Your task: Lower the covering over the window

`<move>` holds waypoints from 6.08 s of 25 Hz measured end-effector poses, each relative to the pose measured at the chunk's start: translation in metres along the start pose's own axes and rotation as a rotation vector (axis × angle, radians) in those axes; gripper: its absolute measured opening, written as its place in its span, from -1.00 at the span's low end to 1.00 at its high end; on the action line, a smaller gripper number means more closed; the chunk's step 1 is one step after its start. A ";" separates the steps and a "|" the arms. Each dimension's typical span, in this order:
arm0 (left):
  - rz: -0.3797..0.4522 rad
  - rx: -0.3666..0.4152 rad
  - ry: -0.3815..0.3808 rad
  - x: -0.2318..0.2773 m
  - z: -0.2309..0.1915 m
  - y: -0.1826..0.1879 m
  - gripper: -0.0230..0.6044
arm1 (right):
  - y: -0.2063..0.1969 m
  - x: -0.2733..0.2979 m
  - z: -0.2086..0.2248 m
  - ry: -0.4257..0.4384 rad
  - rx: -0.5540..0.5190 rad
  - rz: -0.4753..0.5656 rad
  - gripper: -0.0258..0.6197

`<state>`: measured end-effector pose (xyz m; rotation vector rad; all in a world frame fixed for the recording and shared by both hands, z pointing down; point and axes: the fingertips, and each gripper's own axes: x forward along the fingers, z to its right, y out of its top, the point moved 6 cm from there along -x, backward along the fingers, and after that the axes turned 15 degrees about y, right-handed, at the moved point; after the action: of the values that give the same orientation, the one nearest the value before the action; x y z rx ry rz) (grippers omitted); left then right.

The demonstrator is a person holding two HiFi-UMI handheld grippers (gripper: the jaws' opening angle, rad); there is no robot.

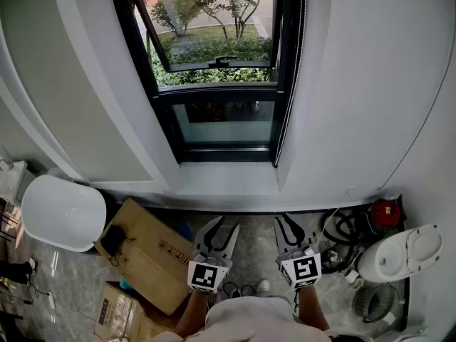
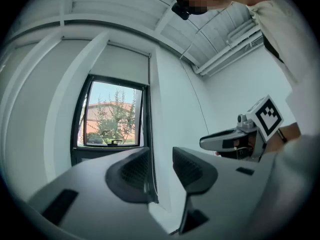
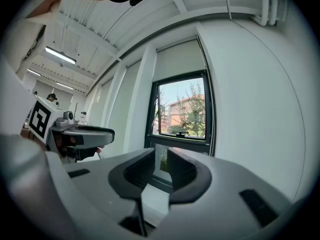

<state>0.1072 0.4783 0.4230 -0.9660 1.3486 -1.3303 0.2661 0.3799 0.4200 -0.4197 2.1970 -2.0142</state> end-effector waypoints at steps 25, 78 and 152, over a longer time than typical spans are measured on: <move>-0.030 -0.002 0.052 0.067 -0.035 -0.024 -0.60 | -0.013 0.079 0.033 0.038 0.030 0.003 -0.69; -0.062 -0.017 0.047 0.350 -0.072 -0.063 -0.66 | -0.033 0.252 0.253 0.047 0.076 -0.040 -0.66; -0.012 -0.003 -0.493 0.607 -0.044 -0.086 -0.66 | -0.033 0.345 0.402 -0.459 0.128 -0.113 -0.69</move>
<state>-0.0723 -0.1092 0.4419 -1.2096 0.9662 -1.0090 0.0546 -0.1057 0.4433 -0.9034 1.7931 -1.8615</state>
